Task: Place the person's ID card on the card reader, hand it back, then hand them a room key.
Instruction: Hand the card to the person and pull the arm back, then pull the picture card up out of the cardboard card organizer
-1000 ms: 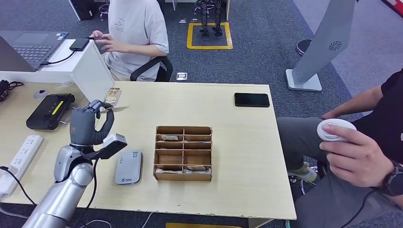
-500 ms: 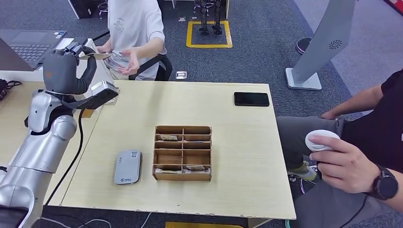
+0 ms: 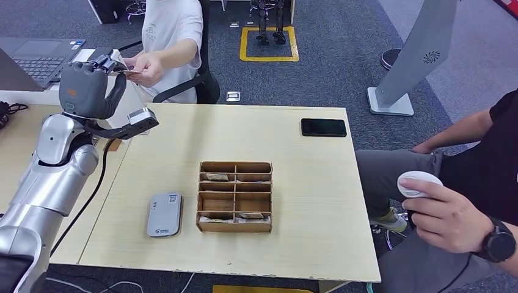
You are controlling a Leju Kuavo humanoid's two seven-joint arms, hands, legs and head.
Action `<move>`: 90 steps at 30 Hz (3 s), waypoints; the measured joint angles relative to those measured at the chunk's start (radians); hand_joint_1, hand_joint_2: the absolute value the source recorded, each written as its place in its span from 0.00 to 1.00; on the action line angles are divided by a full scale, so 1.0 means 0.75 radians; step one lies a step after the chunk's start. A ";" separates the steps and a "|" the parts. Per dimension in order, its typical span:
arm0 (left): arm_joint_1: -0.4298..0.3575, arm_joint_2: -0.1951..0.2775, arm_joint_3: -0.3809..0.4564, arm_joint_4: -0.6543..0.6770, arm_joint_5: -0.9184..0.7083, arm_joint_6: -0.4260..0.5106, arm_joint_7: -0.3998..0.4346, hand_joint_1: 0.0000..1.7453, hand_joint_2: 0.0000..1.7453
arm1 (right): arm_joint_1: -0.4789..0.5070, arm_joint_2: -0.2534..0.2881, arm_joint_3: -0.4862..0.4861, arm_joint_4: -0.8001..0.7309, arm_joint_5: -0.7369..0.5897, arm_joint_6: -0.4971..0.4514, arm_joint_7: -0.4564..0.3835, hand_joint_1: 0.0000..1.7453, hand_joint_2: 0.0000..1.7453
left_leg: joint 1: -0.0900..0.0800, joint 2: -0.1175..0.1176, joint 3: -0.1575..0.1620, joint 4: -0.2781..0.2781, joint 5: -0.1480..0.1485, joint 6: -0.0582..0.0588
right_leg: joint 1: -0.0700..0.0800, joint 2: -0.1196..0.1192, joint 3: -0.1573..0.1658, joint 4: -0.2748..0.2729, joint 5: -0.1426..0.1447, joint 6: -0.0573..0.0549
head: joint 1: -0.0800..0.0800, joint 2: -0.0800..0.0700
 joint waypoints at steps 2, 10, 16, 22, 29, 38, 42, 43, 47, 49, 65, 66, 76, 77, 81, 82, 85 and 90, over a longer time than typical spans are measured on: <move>0.001 0.005 -0.012 0.015 -0.001 0.002 -0.007 1.00 1.00 | 0.000 -0.001 0.005 0.001 0.000 0.001 0.000 0.00 0.00 | 0.000 0.000 0.000 0.000 0.000 0.000 | 0.000 0.000 0.000 0.000 0.000 0.000 | 0.000 0.000; 0.002 0.009 -0.034 0.046 0.013 -0.004 -0.017 0.25 1.00 | -0.001 -0.002 0.015 0.004 0.000 0.000 0.000 0.00 0.00 | 0.000 0.001 -0.003 0.000 0.000 0.000 | 0.000 0.001 -0.002 0.000 0.000 0.000 | 0.000 0.000; 0.011 0.009 -0.035 0.045 0.134 -0.102 -0.053 0.00 1.00 | -0.002 -0.002 0.020 0.005 -0.003 0.000 0.000 0.00 0.00 | 0.000 0.001 -0.003 0.000 -0.001 0.000 | 0.000 0.001 -0.003 0.000 -0.001 0.000 | 0.000 0.000; 0.032 0.009 -0.035 0.030 0.177 -0.144 -0.053 0.00 1.00 | 0.000 -0.002 0.020 0.005 -0.010 0.000 0.000 0.00 0.00 | 0.000 0.001 -0.003 0.000 -0.001 0.000 | 0.000 0.001 -0.003 0.000 0.000 0.000 | 0.000 0.000; 0.036 0.009 -0.035 0.027 0.178 -0.145 -0.053 0.00 1.00 | 0.001 -0.002 0.020 0.005 -0.010 0.000 0.000 0.00 0.00 | 0.000 0.001 -0.003 0.000 0.000 0.000 | 0.000 0.001 -0.002 0.000 0.000 0.000 | 0.000 0.000; 0.036 0.009 -0.035 0.027 0.178 -0.147 -0.053 0.00 1.00 | 0.001 -0.002 0.020 0.005 -0.010 0.000 0.000 0.00 0.00 | 0.000 0.001 -0.003 0.000 0.000 0.000 | 0.000 0.001 -0.003 0.000 0.000 0.000 | 0.000 0.000; 0.037 0.009 -0.035 0.026 0.183 -0.148 -0.052 0.00 0.75 | 0.001 -0.002 0.020 0.005 -0.010 0.000 0.000 0.00 0.00 | 0.000 0.001 -0.003 0.000 0.000 0.000 | 0.000 0.001 -0.002 0.000 0.000 0.000 | 0.000 0.000; 0.039 0.009 -0.035 0.022 0.191 -0.148 -0.052 0.00 1.00 | 0.001 -0.002 0.020 0.005 -0.010 0.000 0.000 0.00 0.00 | 0.000 0.001 -0.003 0.000 0.000 0.000 | 0.000 0.001 -0.002 0.000 0.000 0.000 | 0.000 0.000; 0.073 0.019 -0.034 -0.027 0.271 -0.168 -0.068 0.00 1.00 | 0.003 -0.002 0.019 0.005 -0.014 0.000 0.001 0.00 0.00 | 0.000 0.001 -0.003 0.000 -0.001 0.000 | 0.000 0.001 -0.002 0.000 0.000 0.000 | 0.000 0.000; 0.108 0.034 -0.033 -0.075 0.317 -0.193 -0.077 0.00 1.00 | 0.006 -0.002 0.019 0.005 -0.019 0.000 0.000 0.00 0.00 | 0.000 0.001 -0.003 0.000 -0.001 0.000 | 0.000 0.001 -0.002 0.000 0.000 0.000 | 0.000 0.000; 1.040 0.192 -0.280 -0.724 0.401 -0.324 -0.343 0.00 1.00 | 0.111 0.132 -0.083 -0.282 -0.082 0.194 0.007 0.00 0.00 | -0.006 0.006 0.015 -0.005 -0.020 0.002 | -0.007 0.008 0.011 -0.001 -0.019 0.006 | -0.003 0.000; 1.050 0.200 -0.282 -0.740 0.404 -0.337 -0.343 0.00 1.00 | 0.111 0.138 -0.089 -0.298 -0.077 0.197 0.006 0.00 0.00 | -0.006 0.006 0.015 -0.005 -0.020 0.002 | -0.007 0.007 0.012 -0.001 -0.019 0.006 | -0.003 0.000; 1.083 0.215 -0.283 -0.792 0.398 -0.372 -0.353 0.00 1.00 | 0.114 0.160 -0.115 -0.348 -0.056 0.206 0.003 0.00 0.00 | -0.005 0.006 0.016 -0.005 -0.020 0.002 | -0.007 0.007 0.013 -0.001 -0.019 0.006 | -0.003 0.000; 1.097 0.220 -0.283 -0.811 0.402 -0.381 -0.363 0.00 1.00 | 0.117 0.169 -0.128 -0.376 -0.045 0.219 -0.001 0.00 0.00 | -0.005 0.006 0.016 -0.005 -0.020 0.002 | -0.007 0.007 0.013 -0.001 -0.019 0.006 | -0.003 0.000; 1.131 0.230 -0.283 -0.852 0.408 -0.396 -0.385 0.00 1.00 | 0.127 0.211 -0.178 -0.484 -0.003 0.267 -0.029 0.00 0.00 | -0.005 0.005 0.017 -0.005 -0.019 0.002 | -0.006 0.007 0.014 -0.001 -0.019 0.006 | -0.003 0.000; 1.132 0.230 -0.283 -0.852 0.407 -0.396 -0.384 0.00 1.00 | 0.127 0.215 -0.181 -0.490 -0.001 0.267 -0.030 0.00 0.00 | -0.005 0.005 0.017 -0.005 -0.019 0.002 | -0.006 0.007 0.014 -0.001 -0.019 0.006 | -0.003 0.000; 1.132 0.230 -0.283 -0.852 0.405 -0.396 -0.382 0.00 1.00 | 0.127 0.220 -0.191 -0.505 -0.001 0.267 -0.030 0.00 0.00 | -0.005 0.005 0.017 -0.005 -0.019 0.002 | -0.006 0.007 0.014 -0.001 -0.019 0.006 | -0.004 0.000; 1.130 0.221 -0.283 -0.852 0.322 -0.363 -0.325 0.00 1.00 | 0.127 0.225 -0.199 -0.518 0.000 0.268 -0.030 0.00 0.00 | -0.005 0.005 0.017 -0.005 -0.019 0.002 | -0.006 0.007 0.014 -0.001 -0.019 0.006 | -0.004 0.000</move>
